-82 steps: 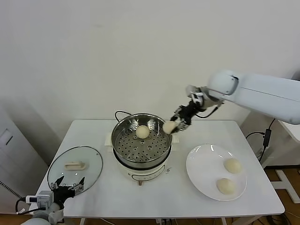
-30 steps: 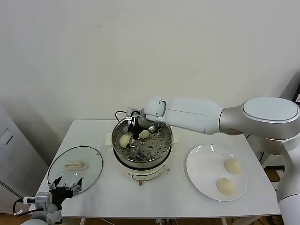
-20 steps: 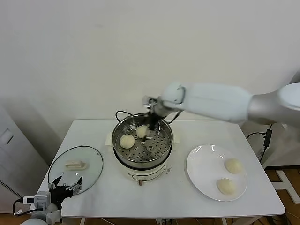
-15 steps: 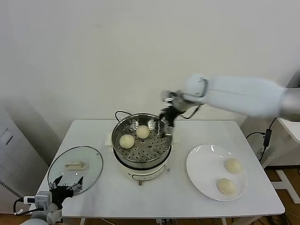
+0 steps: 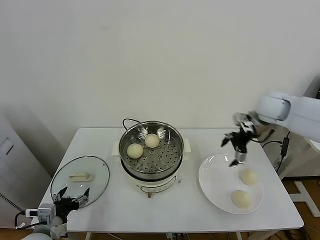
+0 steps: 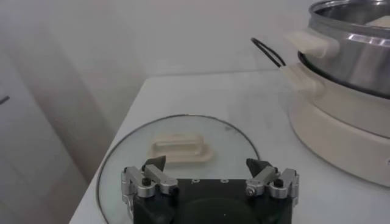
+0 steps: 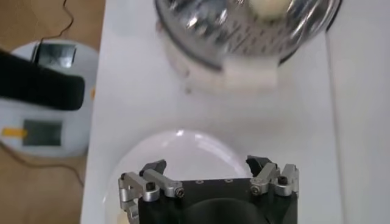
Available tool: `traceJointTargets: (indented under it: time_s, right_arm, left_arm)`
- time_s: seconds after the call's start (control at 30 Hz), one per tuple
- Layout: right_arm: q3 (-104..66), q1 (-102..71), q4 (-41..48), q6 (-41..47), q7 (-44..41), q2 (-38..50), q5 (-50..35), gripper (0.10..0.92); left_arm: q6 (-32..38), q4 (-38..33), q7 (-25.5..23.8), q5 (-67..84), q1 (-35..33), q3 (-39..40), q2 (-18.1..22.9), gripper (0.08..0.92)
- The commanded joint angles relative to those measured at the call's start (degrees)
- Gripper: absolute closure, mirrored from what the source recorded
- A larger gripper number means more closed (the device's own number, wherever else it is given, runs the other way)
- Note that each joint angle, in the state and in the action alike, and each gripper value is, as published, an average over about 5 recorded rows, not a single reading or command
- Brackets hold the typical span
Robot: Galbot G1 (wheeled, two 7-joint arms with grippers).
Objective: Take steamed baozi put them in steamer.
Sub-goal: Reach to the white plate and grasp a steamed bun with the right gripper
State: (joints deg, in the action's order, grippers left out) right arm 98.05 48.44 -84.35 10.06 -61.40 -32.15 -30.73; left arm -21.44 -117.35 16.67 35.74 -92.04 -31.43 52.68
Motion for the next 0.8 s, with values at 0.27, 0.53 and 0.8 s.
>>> traceJointTargets:
  time_s: [0.27, 0.53, 0.8]
  right_arm:
    - [-15.92, -22.70, 4.19, -6.10, -3.99, 6.54, 16.37, 0.203]
    - [-20.35, -30.10, 5.70, -6.58, -3.44, 5.22, 19.28, 0.203]
    - [-23.47, -35.83, 7.21, -6.70, -2.95, 3.90, 20.91, 0.203]
  left_arm:
    - [-0.16, -0.05, 0.00, -0.18, -0.12, -0.11, 0.21, 0.177]
    - [-0.15, 0.11, -0.01, -0.19, -0.16, -0.16, 0.11, 0.177]
    - [-0.17, 0.22, -0.01, -0.42, -0.27, 0.00, 0.21, 0.177]
